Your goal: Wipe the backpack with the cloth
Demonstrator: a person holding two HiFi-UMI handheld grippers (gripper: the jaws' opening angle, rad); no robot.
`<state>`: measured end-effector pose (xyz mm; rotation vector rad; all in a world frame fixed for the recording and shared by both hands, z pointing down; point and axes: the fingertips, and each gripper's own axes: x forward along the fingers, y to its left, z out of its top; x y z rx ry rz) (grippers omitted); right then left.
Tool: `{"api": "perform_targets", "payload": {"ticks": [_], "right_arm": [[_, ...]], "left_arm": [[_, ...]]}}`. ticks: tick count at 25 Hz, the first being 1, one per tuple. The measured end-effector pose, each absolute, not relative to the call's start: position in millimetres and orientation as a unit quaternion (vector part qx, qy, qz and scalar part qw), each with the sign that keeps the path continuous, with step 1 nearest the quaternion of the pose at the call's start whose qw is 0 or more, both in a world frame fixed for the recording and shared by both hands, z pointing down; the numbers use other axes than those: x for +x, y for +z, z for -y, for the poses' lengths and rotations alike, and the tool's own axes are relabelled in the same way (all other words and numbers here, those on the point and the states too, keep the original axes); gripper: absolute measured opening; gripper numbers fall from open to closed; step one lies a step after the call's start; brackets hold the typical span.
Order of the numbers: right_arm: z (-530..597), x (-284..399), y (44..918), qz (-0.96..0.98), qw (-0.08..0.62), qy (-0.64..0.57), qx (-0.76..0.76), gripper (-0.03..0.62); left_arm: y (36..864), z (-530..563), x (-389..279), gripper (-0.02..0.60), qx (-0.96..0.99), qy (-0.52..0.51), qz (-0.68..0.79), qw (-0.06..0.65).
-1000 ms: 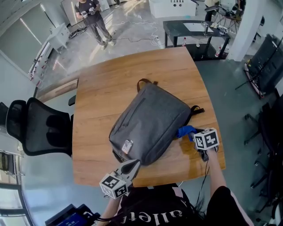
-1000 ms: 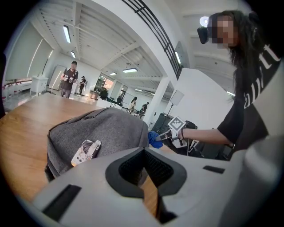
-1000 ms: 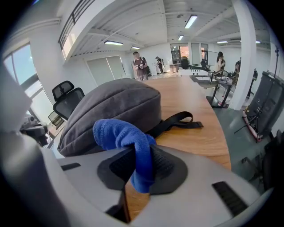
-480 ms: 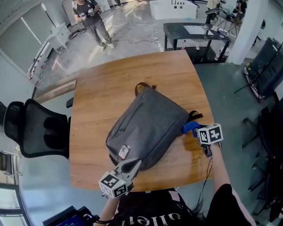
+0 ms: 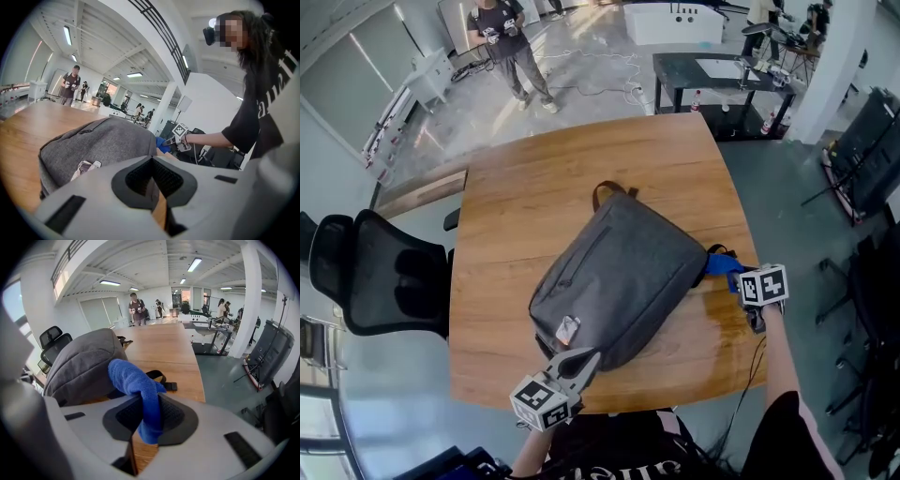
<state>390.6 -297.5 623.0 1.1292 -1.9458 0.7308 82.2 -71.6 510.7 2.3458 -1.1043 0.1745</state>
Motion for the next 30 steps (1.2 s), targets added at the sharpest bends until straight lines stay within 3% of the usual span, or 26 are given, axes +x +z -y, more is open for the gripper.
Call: {"api": "perform_targets", "payload": {"ticks": [13,30], "right_arm": [[354,357,599,0.758,0.407,0.249,0.445,0.078],[428,242,574,0.764,0.443,0.204,0.423,0.078]], "left_arm": [[515,74,24,-0.002,0.853,0.051,0.44,0.275],[536,83,-47,-0.002,0.849,0.041,0.443,0.286]]}}
